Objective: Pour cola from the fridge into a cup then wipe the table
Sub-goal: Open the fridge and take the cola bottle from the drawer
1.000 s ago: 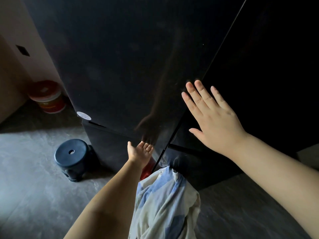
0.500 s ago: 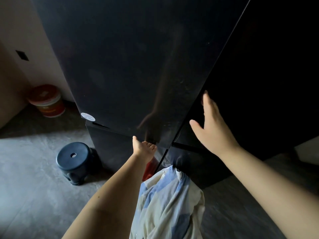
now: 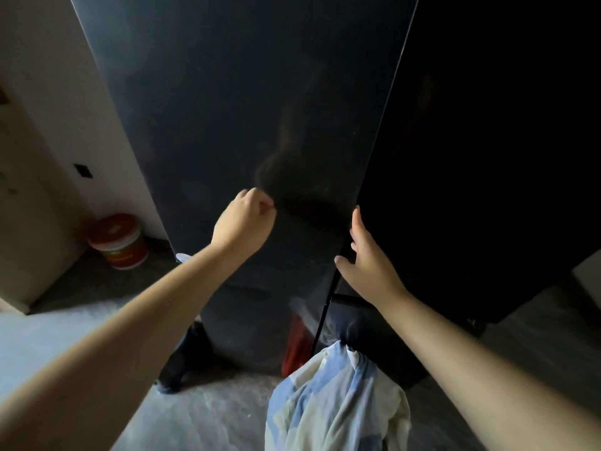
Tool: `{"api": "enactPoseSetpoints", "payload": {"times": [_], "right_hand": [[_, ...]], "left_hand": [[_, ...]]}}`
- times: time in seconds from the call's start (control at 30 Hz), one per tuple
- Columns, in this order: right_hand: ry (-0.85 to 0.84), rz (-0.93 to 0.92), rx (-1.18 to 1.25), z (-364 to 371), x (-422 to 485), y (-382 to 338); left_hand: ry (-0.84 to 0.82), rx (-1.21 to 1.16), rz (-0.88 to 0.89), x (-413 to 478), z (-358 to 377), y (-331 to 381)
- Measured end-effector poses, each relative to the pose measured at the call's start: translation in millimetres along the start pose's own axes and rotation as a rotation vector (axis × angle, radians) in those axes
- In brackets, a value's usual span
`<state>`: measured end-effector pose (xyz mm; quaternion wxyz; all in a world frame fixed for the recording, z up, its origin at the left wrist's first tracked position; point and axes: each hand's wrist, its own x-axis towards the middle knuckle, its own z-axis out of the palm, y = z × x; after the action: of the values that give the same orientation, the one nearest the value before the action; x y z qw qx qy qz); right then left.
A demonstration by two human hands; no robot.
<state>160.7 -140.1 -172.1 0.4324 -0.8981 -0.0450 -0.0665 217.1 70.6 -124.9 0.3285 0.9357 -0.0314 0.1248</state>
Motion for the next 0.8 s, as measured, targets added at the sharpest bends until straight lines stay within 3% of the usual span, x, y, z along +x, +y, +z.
{"api": "enactPoseSetpoints", "payload": {"times": [0.1,0.17,0.23,0.3,0.43,0.63,0.8], "right_hand": [[0.009,0.031,0.061,0.6,-1.9,-3.2],[-0.006,0.063,0.067,2.0,-2.3,-6.0],[0.0,0.089,0.039,1.4,-4.7,-10.6],[0.0,0.115,0.02,1.3,-7.4,-15.1],[-0.007,0.138,0.047,2.4,-10.5,-23.4],[0.011,0.177,0.074,4.9,-15.8,-29.5],[0.054,0.107,0.053,11.7,-29.5,-36.9]], "left_hand": [[0.214,0.198,0.585,0.1,-37.1,54.5],[0.203,0.39,1.005,4.5,-42.9,80.3],[0.111,0.837,1.234,11.9,-42.2,96.0],[0.053,1.189,1.253,20.3,-38.4,103.3],[0.108,1.46,1.2,31.4,-38.2,109.1],[0.191,1.625,1.145,18.4,-25.4,108.8],[0.236,1.619,1.168,6.3,-29.1,103.0]]}}
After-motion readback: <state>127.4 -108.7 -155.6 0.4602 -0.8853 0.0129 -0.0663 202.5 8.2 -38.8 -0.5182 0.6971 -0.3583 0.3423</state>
